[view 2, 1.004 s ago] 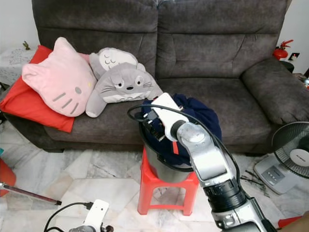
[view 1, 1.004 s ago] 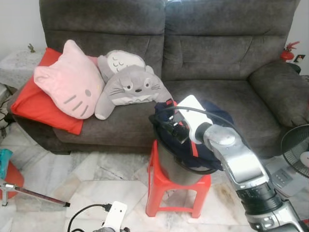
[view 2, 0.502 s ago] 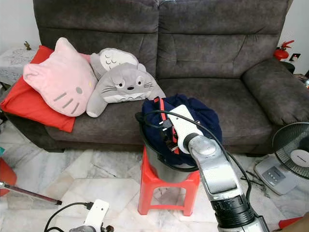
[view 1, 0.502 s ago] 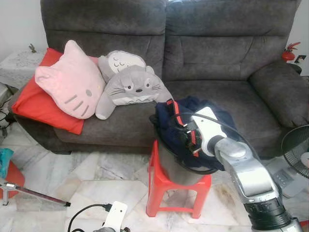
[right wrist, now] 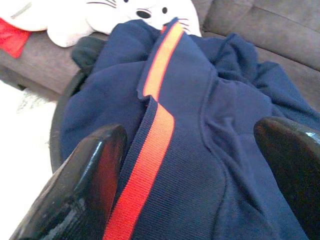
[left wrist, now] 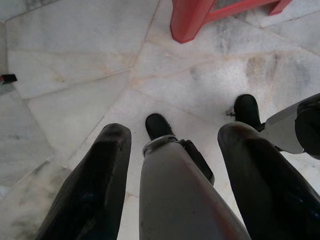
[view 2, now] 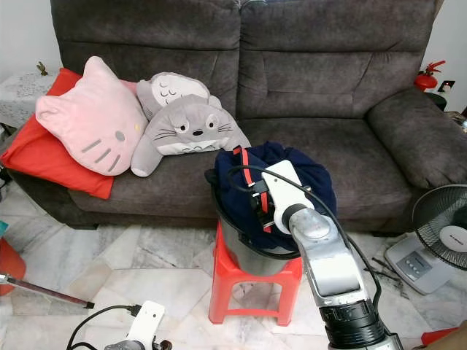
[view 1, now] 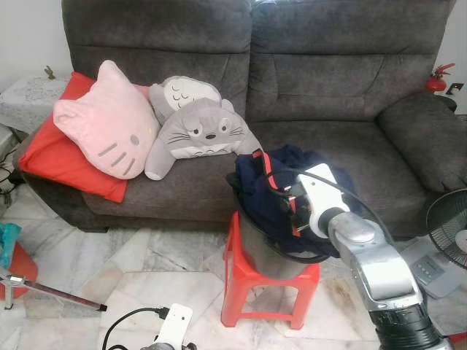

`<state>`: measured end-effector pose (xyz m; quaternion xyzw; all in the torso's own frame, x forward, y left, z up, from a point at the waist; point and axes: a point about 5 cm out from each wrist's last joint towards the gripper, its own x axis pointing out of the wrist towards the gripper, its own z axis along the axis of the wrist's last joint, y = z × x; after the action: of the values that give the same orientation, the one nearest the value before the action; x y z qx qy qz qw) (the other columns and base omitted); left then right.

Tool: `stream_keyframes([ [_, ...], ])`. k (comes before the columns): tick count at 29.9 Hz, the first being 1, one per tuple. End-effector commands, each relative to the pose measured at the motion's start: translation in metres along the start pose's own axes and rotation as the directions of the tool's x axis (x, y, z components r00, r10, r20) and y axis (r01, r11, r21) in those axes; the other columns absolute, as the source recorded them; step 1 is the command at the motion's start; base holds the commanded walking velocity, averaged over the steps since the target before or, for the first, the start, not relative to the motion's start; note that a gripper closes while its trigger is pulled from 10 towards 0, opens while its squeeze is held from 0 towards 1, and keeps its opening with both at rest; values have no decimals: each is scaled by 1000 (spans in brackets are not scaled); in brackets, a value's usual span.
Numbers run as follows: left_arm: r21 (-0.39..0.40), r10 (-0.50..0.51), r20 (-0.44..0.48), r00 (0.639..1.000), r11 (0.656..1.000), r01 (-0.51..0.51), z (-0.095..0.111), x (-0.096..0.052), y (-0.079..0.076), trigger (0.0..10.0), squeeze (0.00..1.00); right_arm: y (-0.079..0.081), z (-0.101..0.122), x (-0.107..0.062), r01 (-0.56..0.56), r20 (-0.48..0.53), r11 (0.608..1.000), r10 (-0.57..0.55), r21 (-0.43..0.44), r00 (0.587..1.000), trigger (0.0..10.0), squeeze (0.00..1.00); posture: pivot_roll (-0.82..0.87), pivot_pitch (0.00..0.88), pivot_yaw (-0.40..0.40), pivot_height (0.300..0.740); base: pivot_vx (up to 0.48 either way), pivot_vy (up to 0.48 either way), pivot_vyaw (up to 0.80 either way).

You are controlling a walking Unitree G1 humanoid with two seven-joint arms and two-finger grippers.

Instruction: Hang hanger

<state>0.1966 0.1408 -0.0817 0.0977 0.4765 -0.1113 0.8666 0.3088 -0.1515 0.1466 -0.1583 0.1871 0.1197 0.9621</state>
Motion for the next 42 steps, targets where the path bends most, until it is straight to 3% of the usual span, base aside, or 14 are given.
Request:
stream_keyframes([
  [1, -4, -6, -10, 1000, 1000, 6, -2, 0, -1, 10000, 0, -5, -5, 1, 35, -11, 999, -34, 18, 999, 10000, 0, -78, 16, -19, 740, 0, 0, 0],
  [9, -5, -7, -11, 1000, 1000, 7, -2, 0, -1, 10000, 0, -11, -3, 1, 67, 3, 997, -67, 44, 998, 10000, 0, -77, 16, -19, 740, 0, 0, 0],
  [19, -1, -8, -10, 1000, 1000, 8, -2, 0, -1, 10000, 0, -31, -4, 1, 221, 8, 970, -223, 98, 975, 10000, 0, -72, 16, -18, 740, 0, 0, 0],
  [31, 3, -6, -11, 1000, 1000, 6, -2, 0, 0, 10000, 0, -17, -12, 16, 82, -27, 994, -80, 76, 996, 10000, 0, -72, 14, -15, 740, 0, 0, 0],
  [42, 0, -6, -9, 1000, 1000, 6, -2, 0, -1, 10000, 0, -19, 6, 30, 50, 61, 995, -56, 91, 997, 10000, 0, -66, 11, -15, 740, 0, 0, 0],
])
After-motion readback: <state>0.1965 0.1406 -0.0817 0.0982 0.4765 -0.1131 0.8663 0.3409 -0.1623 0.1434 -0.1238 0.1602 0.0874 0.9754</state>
